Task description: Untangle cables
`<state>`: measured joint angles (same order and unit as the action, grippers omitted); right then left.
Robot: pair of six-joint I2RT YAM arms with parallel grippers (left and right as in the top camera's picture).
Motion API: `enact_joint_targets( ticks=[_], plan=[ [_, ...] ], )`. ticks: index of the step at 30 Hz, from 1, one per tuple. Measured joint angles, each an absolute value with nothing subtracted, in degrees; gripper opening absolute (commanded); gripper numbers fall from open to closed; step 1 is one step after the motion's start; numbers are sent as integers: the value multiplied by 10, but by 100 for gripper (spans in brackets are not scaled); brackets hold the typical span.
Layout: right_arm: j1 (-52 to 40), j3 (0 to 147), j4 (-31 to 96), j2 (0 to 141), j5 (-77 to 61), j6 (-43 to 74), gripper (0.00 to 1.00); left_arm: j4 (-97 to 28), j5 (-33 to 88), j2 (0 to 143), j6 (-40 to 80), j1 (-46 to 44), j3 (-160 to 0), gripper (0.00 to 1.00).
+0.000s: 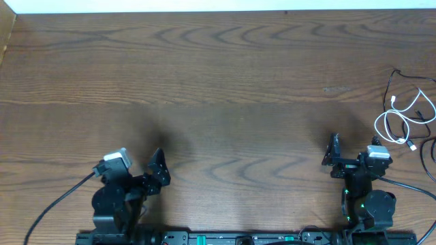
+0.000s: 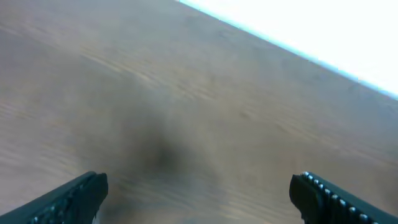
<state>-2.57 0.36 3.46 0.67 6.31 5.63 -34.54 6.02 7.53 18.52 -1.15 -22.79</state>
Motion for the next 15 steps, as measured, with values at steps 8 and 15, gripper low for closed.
enact_joint_targets(
  ticks=[8,15],
  plan=[
    [-26,4,34,7,63,56,99,-127,76,10,179,-6,-89,98],
    [-26,4,35,7,63,56,99,42,77,6,146,-5,-14,98]
  ],
)
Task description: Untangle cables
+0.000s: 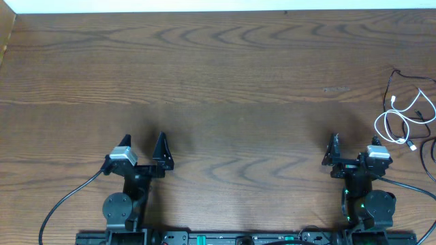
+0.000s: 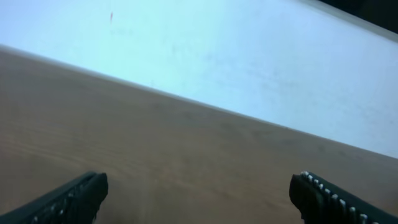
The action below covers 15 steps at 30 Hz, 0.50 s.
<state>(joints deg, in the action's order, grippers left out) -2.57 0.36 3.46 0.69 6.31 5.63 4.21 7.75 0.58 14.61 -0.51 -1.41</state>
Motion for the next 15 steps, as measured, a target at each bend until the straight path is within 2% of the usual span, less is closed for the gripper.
enact_joint_targets(
  ticks=[8,15],
  plan=[
    [-25,4,35,7,63,56,99,76,91,6,25,-5,-4,98],
    [-25,4,35,7,63,56,99,-3,87,6,-12,-5,-7,98]
  ],
)
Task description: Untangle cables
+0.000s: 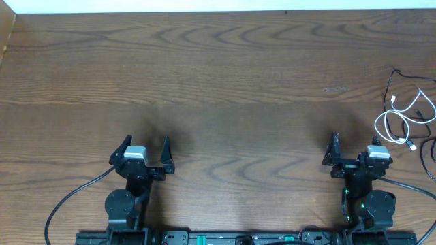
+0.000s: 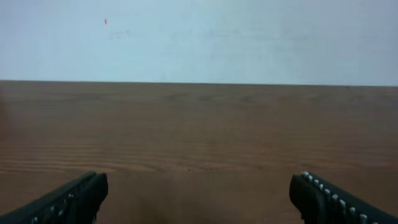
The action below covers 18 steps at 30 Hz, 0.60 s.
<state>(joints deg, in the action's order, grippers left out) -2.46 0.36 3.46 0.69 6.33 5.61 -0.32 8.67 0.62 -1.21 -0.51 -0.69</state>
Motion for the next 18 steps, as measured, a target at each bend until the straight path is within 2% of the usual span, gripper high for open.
enact_joint_targets(
  ticks=[18],
  plan=[
    [-25,4,35,7,63,56,99,-5,87,6,-18,-5,-7,98]
  ],
)
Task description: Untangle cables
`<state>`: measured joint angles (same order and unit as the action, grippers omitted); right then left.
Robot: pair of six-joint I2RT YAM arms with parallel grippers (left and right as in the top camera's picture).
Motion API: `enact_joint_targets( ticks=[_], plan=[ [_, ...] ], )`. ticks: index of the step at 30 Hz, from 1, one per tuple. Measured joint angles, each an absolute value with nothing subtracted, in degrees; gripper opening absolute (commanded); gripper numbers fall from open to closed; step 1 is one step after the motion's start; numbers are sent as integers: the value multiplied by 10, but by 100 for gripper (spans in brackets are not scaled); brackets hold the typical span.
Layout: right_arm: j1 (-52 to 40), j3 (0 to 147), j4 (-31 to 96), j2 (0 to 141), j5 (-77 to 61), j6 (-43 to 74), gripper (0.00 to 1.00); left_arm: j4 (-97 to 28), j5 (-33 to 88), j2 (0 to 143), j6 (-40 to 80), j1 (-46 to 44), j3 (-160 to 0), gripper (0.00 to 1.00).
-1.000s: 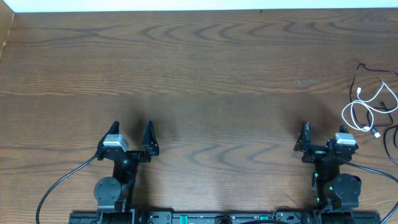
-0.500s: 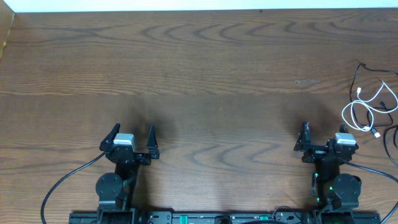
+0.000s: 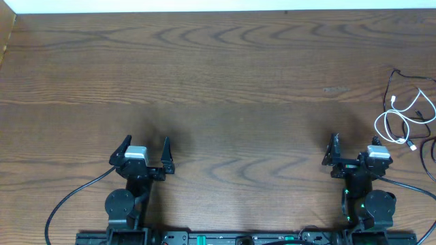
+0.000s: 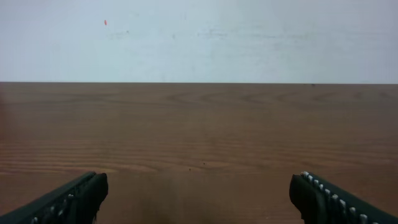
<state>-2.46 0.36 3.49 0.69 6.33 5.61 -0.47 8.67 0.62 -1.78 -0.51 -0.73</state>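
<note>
The tangled cables lie at the table's far right edge: a white cable (image 3: 397, 123) in loose loops, with a thin black cable (image 3: 392, 80) running over and past it. My left gripper (image 3: 145, 145) rests low at the near left, far from the cables, open and holding nothing. In the left wrist view the left gripper (image 4: 198, 190) faces the far wall over bare wood. My right gripper (image 3: 333, 154) sits at the near right, left of the cables, turned side-on, so its jaws cannot be read.
The brown wooden table (image 3: 218, 82) runs to a white wall at the back. Both arm bases and their black supply leads (image 3: 68, 201) stand along the near edge. A wooden edge shows at the far left corner.
At first my left gripper was twisted to the right, its camera looking down at the wood. Then it had swung partly straight, with the wall in view. By the last earlier moment it pointed squarely at the far wall and has stayed there. The right arm and cables have not moved.
</note>
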Motion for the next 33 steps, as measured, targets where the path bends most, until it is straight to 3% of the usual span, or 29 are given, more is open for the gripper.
enact_joint_targets(
  ticks=[33],
  plan=[
    [-25,4,35,7,63,56,99,-5,88,6,-35,-29,-7,98]
  ],
)
